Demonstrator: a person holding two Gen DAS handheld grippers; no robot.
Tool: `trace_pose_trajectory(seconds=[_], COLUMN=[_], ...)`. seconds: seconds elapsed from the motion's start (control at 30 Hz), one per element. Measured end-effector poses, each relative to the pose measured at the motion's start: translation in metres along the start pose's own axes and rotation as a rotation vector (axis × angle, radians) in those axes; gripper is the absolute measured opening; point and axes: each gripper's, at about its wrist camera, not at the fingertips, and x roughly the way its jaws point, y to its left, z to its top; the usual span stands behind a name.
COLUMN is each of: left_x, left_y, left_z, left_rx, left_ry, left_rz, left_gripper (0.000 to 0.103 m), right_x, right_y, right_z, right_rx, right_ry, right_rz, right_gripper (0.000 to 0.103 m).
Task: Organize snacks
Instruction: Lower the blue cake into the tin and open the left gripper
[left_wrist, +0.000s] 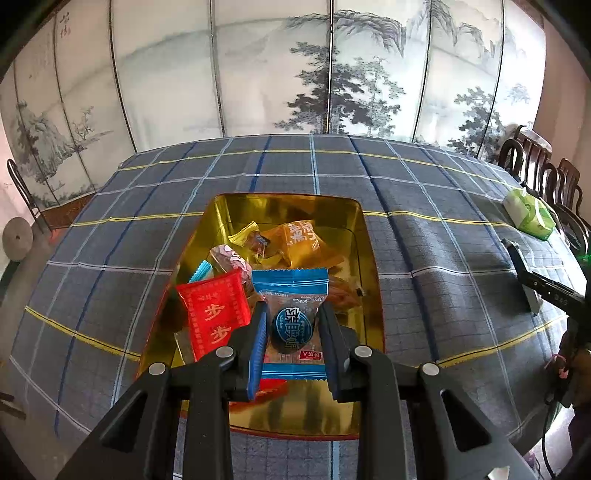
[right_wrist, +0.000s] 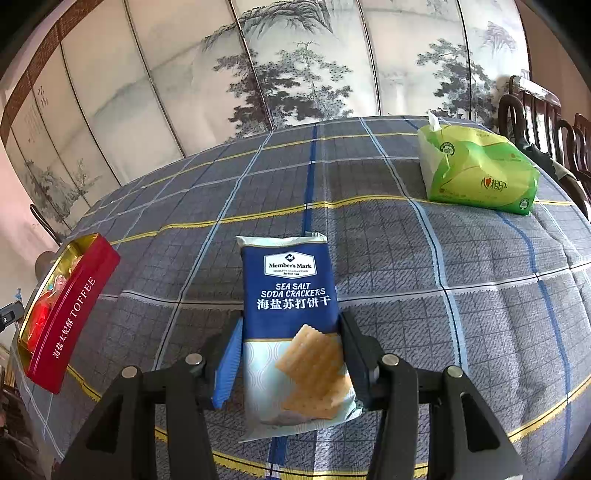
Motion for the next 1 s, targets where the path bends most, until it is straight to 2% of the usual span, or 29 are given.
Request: trace_pose_trajectory(seconds=[0.37,1.0], left_x=[0.009,-0.003], left_y=[0.006,0.012], left_z=[0.001,0.0], left_rx=[-0.018,-0.027], left_ry=[0.017,-0.016], left_rz=[0.012,0.058], left_gripper=[0.026,0.026], right_x=[0.001,0.004], right_y=[0.0,0.0], right_z=[0.0,-0.001], right_rx=[-0.004,-0.005], right_ry=[0.005,0.04], right_rz=[0.002,0.009], right_gripper=[0.051,0.051])
